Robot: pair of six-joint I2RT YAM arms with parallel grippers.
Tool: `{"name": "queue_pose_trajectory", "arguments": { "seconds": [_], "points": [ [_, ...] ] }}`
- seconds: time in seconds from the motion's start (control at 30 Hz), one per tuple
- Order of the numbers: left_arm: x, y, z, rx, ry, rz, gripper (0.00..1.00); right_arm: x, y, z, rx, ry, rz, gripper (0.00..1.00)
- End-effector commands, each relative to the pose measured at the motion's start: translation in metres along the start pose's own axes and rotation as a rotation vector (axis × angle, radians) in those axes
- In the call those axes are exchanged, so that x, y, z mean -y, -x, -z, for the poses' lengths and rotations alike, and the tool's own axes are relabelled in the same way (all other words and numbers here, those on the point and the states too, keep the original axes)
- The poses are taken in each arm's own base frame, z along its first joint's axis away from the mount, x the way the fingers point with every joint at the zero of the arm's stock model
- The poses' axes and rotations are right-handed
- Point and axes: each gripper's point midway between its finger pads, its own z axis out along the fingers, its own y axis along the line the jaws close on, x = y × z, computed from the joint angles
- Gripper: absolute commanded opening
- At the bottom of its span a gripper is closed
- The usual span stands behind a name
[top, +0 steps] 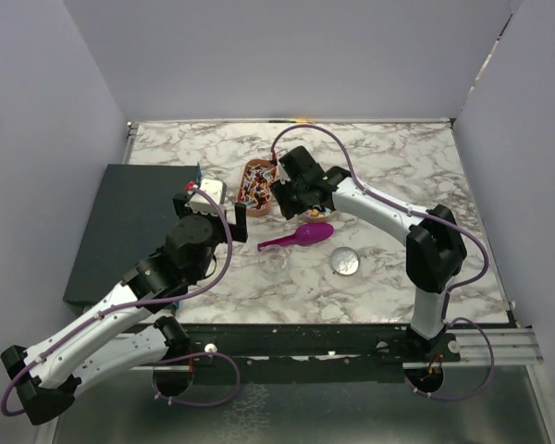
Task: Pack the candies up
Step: Pick up the spatula from the center of the board.
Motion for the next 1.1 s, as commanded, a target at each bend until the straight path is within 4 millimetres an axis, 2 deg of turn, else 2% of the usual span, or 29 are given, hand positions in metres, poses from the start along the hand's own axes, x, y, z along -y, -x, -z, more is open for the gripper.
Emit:
{"name": "queue_pose_trajectory", "arguments": {
  "seconds": [0.0, 0.13, 0.23, 0.37, 0.6, 0.77, 0.93, 1.07],
  "points": [
    [-0.005, 0.01, 0.004, 0.02, 0.009, 0.003, 0.99, -0.021, -0.023, -0.01, -0.081, 0.149, 0.113, 0.54],
    [-0.005, 0.011, 0.004, 0.021, 0.008, 0.004, 0.99, -0.036, -0.031, -0.02, -0.108, 0.215, 0.175, 0.57],
    [-0.005, 0.011, 0.004, 0.021, 0.008, 0.005, 0.99, -0.048, -0.037, -0.027, -0.12, 0.245, 0.217, 0.65],
    [-0.006, 0.012, 0.005, 0.026, 0.008, 0.007, 0.99, -0.052, -0.042, -0.035, -0.126, 0.258, 0.255, 0.71],
    [-0.005, 0.013, 0.005, 0.027, 0.002, 0.01, 0.99, -0.063, -0.052, -0.038, -0.122, 0.291, 0.361, 0.79],
    [-0.005, 0.013, 0.006, 0.029, 0.001, 0.012, 0.99, -0.067, -0.069, -0.043, -0.172, 0.32, 0.424, 0.82],
    [-0.006, 0.014, 0.007, 0.034, 0.002, 0.014, 0.99, -0.079, -0.078, -0.039, -0.155, 0.373, 0.478, 0.85],
    [-0.005, 0.014, 0.007, 0.034, -0.002, 0.015, 0.99, -0.079, -0.088, -0.04, -0.173, 0.372, 0.517, 0.86]
  ]
}}
